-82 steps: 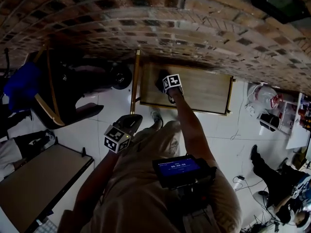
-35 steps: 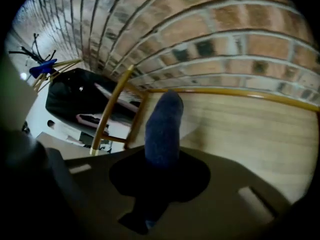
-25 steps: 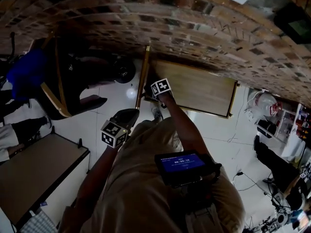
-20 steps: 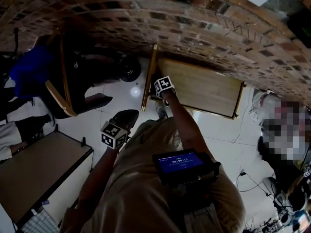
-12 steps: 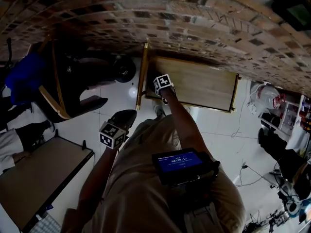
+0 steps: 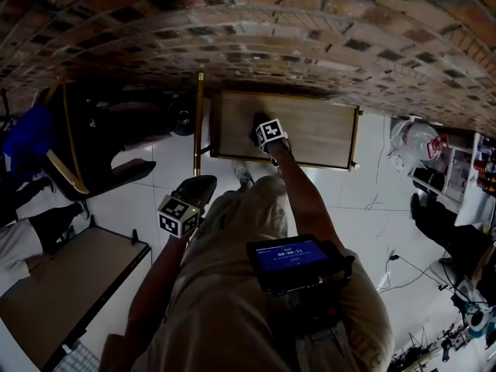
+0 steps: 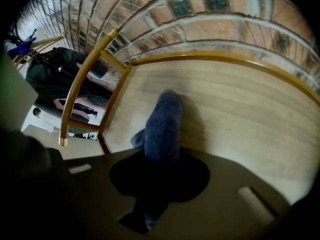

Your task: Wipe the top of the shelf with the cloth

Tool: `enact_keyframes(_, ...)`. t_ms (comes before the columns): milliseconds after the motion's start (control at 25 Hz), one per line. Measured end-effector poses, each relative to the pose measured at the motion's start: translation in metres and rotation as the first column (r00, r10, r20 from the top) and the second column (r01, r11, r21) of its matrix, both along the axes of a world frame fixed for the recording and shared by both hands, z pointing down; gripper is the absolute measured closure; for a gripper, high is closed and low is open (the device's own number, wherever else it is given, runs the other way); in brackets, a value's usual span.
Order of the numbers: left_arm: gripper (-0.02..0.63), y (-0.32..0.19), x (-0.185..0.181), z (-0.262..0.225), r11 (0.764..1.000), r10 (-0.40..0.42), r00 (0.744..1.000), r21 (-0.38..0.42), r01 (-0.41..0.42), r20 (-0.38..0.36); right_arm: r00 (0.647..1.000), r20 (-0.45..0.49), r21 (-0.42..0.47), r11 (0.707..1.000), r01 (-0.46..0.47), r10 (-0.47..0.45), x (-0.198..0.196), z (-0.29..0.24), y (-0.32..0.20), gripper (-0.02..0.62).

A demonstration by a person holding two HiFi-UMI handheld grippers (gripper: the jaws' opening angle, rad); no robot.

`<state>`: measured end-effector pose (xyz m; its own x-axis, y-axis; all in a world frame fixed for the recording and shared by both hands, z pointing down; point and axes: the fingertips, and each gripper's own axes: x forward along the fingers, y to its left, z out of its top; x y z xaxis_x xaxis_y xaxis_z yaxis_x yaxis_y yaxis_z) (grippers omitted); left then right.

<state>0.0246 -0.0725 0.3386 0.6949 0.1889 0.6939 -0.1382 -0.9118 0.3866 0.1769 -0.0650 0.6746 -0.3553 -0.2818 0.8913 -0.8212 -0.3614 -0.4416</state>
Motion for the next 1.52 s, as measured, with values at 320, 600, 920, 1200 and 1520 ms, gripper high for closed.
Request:
enact_keyframes(320,0.601,0.040,0.058,-0.007,0.999,0.044,0.999,0.010,-0.044,-0.006,0.999,-0.033,-0.048,0.998,-0.045,0.044,0.061,0.005,0.079,0.534)
enact_keyframes(600,0.601,0.075,0.098,-0.015,0.994,0.100,0.995,0.036,-0.100,-0.003,0.991,-0.082,-0.128,0.985,-0.117,0.107,0.123,0.006,0.171,0.534)
enact_keyframes(920,0.601,0.089,0.119,-0.024,0.996,0.083,0.996,0.042,-0.082,-0.025,0.969,-0.161,-0.214,0.951,-0.222,0.190,0.185,0.014,0.257,0.534)
enact_keyframes(1200,0.601,0.091,0.116,-0.024,0.998,0.061,0.997,0.026,-0.060,-0.040,0.963,-0.234,-0.322,0.923,-0.209,0.136,0.208,0.023,0.288,0.534)
enact_keyframes(1520,0.601,0.057,0.080,-0.023,1.000,0.004,0.998,0.029,-0.002,-0.066,0.948,-0.317,-0.307,0.948,-0.083,-0.020,0.194,-0.025,0.243,0.531)
